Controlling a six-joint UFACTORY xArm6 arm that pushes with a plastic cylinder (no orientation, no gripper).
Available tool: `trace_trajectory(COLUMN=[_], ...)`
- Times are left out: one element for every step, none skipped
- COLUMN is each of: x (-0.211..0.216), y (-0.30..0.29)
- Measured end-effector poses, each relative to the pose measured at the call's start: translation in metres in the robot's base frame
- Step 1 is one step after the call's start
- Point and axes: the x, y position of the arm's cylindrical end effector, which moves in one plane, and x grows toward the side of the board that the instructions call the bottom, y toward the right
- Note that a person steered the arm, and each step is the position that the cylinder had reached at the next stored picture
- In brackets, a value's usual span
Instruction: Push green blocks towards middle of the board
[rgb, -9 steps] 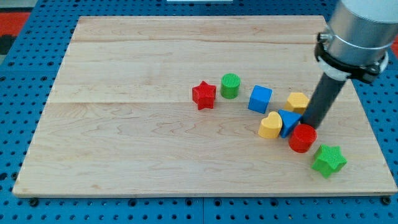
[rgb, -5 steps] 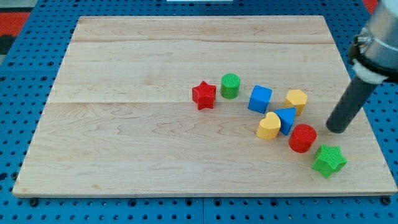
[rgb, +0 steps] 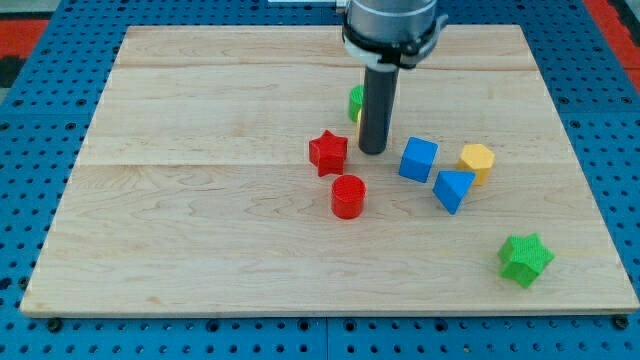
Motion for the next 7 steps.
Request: trace_trajectory(x=[-0.016, -0.067, -0.099, -0.062, -0.035, -0.055, -0.005], y=[0.046, 0.040, -0.032, -0.080, -0.068, -0.103, -0.075])
